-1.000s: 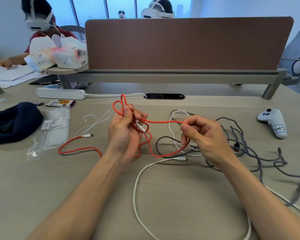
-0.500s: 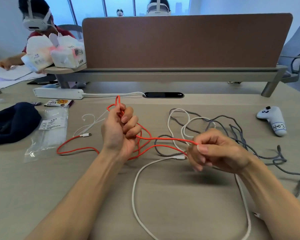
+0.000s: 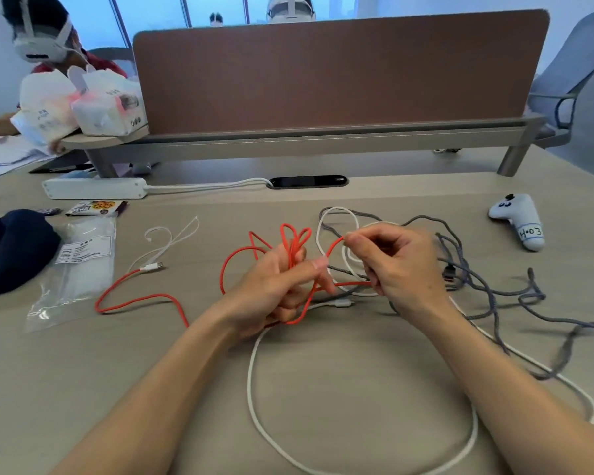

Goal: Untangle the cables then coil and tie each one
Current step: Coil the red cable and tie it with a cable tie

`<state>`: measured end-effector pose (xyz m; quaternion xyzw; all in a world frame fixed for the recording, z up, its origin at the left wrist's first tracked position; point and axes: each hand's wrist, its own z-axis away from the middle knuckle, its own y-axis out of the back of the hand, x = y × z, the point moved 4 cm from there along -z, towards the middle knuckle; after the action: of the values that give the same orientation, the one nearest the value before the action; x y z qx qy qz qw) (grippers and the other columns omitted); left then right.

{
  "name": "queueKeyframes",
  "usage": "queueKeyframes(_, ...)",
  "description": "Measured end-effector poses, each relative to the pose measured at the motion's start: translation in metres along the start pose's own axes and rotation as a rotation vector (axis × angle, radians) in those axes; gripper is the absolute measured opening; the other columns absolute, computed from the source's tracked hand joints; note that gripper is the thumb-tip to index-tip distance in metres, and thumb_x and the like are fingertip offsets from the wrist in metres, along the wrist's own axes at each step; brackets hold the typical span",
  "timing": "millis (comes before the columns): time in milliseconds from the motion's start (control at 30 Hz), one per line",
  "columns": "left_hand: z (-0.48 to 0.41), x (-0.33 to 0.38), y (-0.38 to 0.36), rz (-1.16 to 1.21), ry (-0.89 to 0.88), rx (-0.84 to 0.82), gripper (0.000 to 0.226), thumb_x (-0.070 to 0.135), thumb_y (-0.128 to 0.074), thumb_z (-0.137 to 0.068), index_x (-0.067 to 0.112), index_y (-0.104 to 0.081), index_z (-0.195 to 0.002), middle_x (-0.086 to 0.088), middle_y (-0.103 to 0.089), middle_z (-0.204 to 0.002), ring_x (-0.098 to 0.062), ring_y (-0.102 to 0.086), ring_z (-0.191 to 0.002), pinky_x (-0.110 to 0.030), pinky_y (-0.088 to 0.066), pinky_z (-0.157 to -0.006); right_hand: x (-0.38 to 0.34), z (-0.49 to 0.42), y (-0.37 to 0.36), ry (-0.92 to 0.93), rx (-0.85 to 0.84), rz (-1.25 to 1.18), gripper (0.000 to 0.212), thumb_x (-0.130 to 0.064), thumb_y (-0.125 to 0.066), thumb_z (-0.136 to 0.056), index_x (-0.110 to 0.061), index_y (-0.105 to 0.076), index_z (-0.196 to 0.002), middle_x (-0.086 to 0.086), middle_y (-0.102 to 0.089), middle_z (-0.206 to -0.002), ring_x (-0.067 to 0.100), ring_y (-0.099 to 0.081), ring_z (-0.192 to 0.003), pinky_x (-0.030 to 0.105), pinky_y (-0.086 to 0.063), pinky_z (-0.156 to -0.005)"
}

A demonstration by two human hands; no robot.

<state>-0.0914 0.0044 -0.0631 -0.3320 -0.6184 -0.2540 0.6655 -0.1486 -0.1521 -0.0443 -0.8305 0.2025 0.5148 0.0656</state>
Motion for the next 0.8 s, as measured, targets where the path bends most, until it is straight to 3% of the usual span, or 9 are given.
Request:
queueKeyframes(67, 0.001, -0.003, -0.004, -0.086, -0.011, -0.044, 0.029, 0.025, -0.063, -0.085, 0.019, -0.036, -0.082, -0.016, -0.059, -0.065, -0.008, -0.019, -0.032, -0.012, -0.016, -0.034, 0.002, 0.0, -0.001, 0.042, 0.048, 0.064, 0.025, -0.033, -0.072, -0.08, -0.017, -0.066, -0.062, 0.004, -0.049, -0.047, 0.015, -0.039, -0.042, 0.028, -0.033, -0.042)
queueKeyframes(167, 0.001, -0.008, -0.013, -0.176, 0.007, -0.1, 0.027, 0.032, -0.061, -0.086, 0.015, -0.04, -0.09, -0.01, -0.048, -0.051, -0.01, -0.022, -0.033, -0.014, -0.02, -0.035, 0.005, 0.001, -0.002, 0.068, 0.097, 0.115, 0.042, -0.04, -0.071, -0.078, -0.012, -0.053, -0.054, 0.015, -0.047, -0.049, 0.031, -0.04, -0.045, 0.042, -0.037, -0.043)
queueKeyframes(333, -0.002, -0.014, -0.016, -0.166, -0.051, -0.141, 0.026, 0.036, -0.042, -0.098, 0.012, -0.041, -0.09, -0.003, -0.044, -0.044, -0.01, -0.025, -0.035, -0.019, -0.025, -0.037, 0.006, 0.001, -0.001, 0.058, 0.089, 0.107, 0.055, -0.041, -0.068, -0.081, 0.002, -0.047, -0.055, 0.024, -0.049, -0.05, 0.033, -0.043, -0.046, 0.044, -0.039, -0.048)
queueKeyframes(433, -0.006, -0.009, -0.01, -0.015, -0.156, -0.097, 0.028, 0.038, -0.046, -0.093, 0.012, -0.047, -0.082, -0.001, -0.047, -0.042, -0.015, -0.039, -0.042, -0.028, -0.033, -0.05, 0.011, 0.002, -0.004, -0.017, -0.029, 0.037, 0.047, -0.034, -0.062, -0.086, -0.001, -0.047, -0.056, 0.017, -0.049, -0.047, 0.02, -0.046, -0.042, 0.038, -0.04, -0.047)
queueKeyframes(533, -0.007, -0.003, -0.005, 0.222, -0.194, 0.001, 0.026, 0.03, -0.04, -0.096, 0.01, -0.042, -0.08, -0.001, -0.045, -0.044, -0.018, -0.049, -0.045, -0.029, -0.049, -0.055, 0.014, 0.003, -0.007, -0.096, -0.212, -0.104, 0.03, -0.025, -0.054, -0.088, -0.01, -0.054, -0.063, 0.012, -0.054, -0.056, 0.019, -0.055, -0.052, 0.034, -0.046, -0.055)
queueKeyframes(600, -0.004, 0.002, -0.004, 0.353, -0.196, 0.042, 0.024, 0.029, -0.038, -0.098, 0.013, -0.04, -0.08, 0.002, -0.038, -0.044, -0.012, -0.042, -0.035, -0.021, -0.044, -0.041, 0.013, 0.002, -0.005, -0.078, -0.269, -0.058, 0.027, -0.022, -0.05, -0.089, -0.012, -0.057, -0.066, 0.02, -0.061, -0.07, 0.017, -0.061, -0.07, 0.027, -0.047, -0.069)
queueKeyframes(667, -0.004, 0.005, 0.0, 0.435, -0.205, 0.087, 0.021, 0.031, -0.039, -0.093, 0.015, -0.04, -0.079, 0.004, -0.031, -0.045, -0.005, -0.027, -0.029, -0.011, -0.028, -0.034, 0.013, 0.001, -0.004, -0.06, -0.299, -0.021, 0.028, -0.022, -0.047, -0.091, -0.015, -0.06, -0.067, 0.02, -0.064, -0.077, 0.022, -0.065, -0.085, 0.028, -0.047, -0.079)
queueKeyframes(733, -0.005, 0.006, 0.004, 0.456, -0.212, 0.129, 0.02, 0.032, -0.041, -0.091, 0.016, -0.041, -0.079, 0.006, -0.027, -0.045, -0.002, -0.02, -0.029, -0.008, -0.016, -0.035, 0.013, 0.002, -0.006, -0.036, -0.327, -0.034, 0.029, -0.023, -0.044, -0.094, -0.02, -0.063, -0.072, 0.009, -0.06, -0.068, 0.035, -0.061, -0.081, 0.039, -0.047, -0.078)
queueKeyframes(800, -0.006, 0.005, 0.006, 0.467, -0.211, 0.161, 0.019, 0.033, -0.041, -0.091, 0.017, -0.042, -0.08, 0.007, -0.026, -0.043, -0.001, -0.017, -0.028, -0.008, -0.012, -0.038, 0.013, 0.004, -0.01, -0.051, -0.342, -0.102, 0.029, -0.024, -0.041, -0.096, -0.017, -0.065, -0.081, 0.005, -0.05, -0.061, 0.029, -0.054, -0.061, 0.039, -0.048, -0.066)
